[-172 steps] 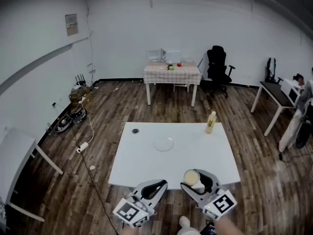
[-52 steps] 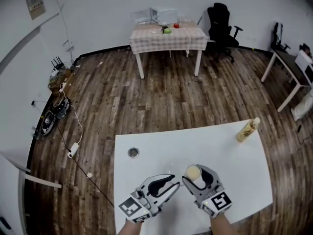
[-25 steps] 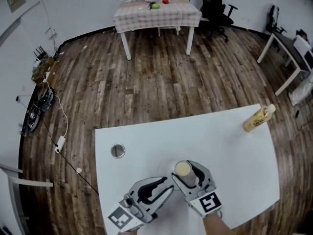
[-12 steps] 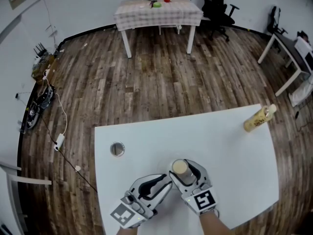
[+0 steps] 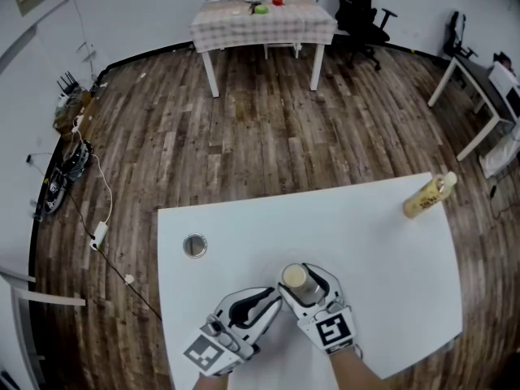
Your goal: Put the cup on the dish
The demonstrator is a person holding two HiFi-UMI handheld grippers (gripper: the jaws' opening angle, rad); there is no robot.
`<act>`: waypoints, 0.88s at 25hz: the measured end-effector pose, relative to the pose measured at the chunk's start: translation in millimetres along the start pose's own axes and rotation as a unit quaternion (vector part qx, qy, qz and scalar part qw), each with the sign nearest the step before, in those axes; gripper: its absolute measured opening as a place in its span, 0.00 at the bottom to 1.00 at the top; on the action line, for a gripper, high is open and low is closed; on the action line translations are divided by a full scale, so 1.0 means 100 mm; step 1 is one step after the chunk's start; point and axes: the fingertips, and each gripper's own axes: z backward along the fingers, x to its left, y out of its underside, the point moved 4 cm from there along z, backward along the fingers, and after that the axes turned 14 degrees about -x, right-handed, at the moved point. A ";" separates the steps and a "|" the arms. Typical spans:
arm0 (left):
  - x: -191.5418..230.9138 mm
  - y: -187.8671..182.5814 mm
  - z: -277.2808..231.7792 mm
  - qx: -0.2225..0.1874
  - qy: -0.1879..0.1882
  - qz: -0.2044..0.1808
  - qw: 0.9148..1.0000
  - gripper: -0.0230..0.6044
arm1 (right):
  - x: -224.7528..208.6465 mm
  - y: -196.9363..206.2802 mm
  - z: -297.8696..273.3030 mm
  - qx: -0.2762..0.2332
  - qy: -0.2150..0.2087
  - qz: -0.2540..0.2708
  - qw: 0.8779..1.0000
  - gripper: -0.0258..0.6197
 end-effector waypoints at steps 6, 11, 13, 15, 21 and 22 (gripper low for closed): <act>-0.02 0.04 0.05 0.009 0.001 -0.003 1.000 0.15 | 0.01 0.04 0.05 0.020 -0.006 0.013 1.000 0.46; -0.03 0.05 0.03 0.010 0.000 -0.001 1.000 0.15 | -0.01 0.02 0.05 0.017 -0.008 0.014 1.000 0.46; -0.02 0.05 0.04 0.010 0.000 -0.001 1.000 0.15 | 0.01 0.00 0.05 0.008 -0.011 0.011 1.000 0.46; -0.01 0.04 0.04 0.009 0.001 -0.001 1.000 0.15 | 0.01 -0.02 0.05 0.006 -0.015 0.013 1.000 0.46; 0.00 0.05 0.04 0.015 0.006 -0.004 1.000 0.15 | 0.02 -0.06 0.07 0.000 -0.021 0.013 1.000 0.46; -0.01 0.05 0.05 0.018 0.007 -0.004 1.000 0.15 | 0.03 -0.07 0.08 -0.002 -0.023 0.013 1.000 0.46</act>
